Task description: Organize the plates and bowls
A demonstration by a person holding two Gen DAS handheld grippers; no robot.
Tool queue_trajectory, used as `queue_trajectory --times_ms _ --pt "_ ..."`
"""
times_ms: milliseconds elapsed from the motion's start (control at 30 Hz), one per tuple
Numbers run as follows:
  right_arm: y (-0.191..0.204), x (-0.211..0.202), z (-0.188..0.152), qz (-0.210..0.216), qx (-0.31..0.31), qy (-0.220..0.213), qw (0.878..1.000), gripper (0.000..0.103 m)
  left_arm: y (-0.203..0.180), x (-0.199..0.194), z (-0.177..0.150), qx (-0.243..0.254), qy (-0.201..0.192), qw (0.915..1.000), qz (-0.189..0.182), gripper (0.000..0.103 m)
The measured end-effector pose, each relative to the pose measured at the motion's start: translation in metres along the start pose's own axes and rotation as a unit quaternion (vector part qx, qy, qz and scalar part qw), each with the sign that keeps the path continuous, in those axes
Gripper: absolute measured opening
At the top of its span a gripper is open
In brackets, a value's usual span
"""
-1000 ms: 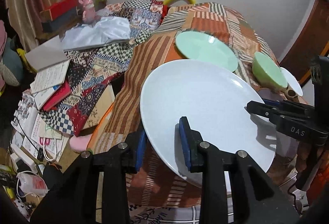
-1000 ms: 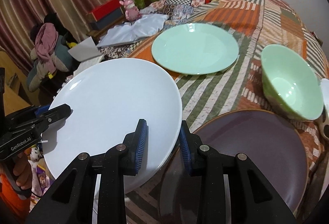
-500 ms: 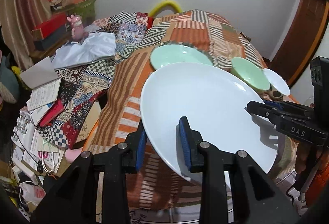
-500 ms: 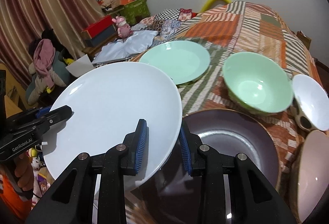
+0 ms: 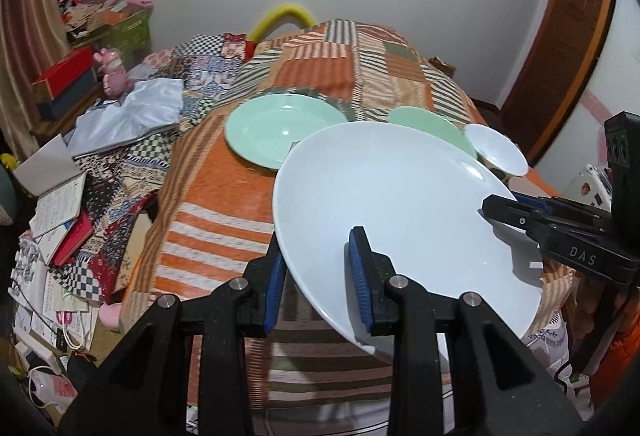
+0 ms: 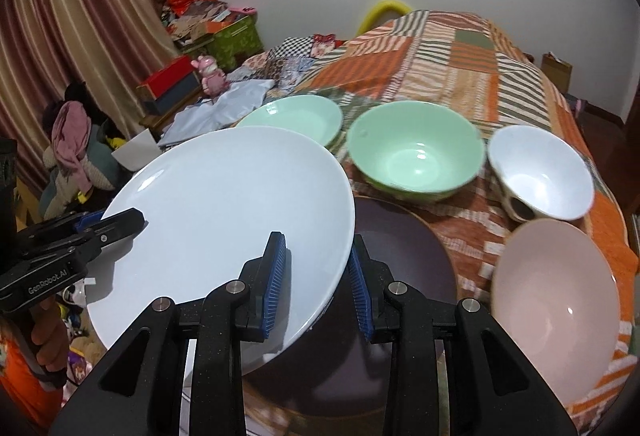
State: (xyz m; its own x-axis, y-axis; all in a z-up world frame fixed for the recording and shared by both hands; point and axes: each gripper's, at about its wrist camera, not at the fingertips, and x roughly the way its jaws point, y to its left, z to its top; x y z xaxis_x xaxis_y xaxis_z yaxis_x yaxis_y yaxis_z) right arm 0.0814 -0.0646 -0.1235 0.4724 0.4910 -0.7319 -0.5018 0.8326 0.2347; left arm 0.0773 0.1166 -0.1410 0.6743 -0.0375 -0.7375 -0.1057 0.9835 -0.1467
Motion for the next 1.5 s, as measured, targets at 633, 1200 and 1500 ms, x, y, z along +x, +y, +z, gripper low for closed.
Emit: queue_trajectory --times_ms 633,1200,1500 --pt "-0.034 -0.011 -0.037 -0.026 0.059 0.011 0.998 0.029 -0.038 0.030 -0.010 0.031 0.039 0.9982 -0.033 0.031" --pt "-0.041 0.003 -0.055 -0.044 0.083 0.030 0.995 0.029 -0.035 0.068 -0.020 0.028 0.080 0.9956 -0.039 0.031" --pt "-0.044 0.008 -0.054 -0.044 0.097 0.027 0.994 0.029 -0.033 0.085 -0.018 0.020 0.089 0.9950 -0.041 0.031"
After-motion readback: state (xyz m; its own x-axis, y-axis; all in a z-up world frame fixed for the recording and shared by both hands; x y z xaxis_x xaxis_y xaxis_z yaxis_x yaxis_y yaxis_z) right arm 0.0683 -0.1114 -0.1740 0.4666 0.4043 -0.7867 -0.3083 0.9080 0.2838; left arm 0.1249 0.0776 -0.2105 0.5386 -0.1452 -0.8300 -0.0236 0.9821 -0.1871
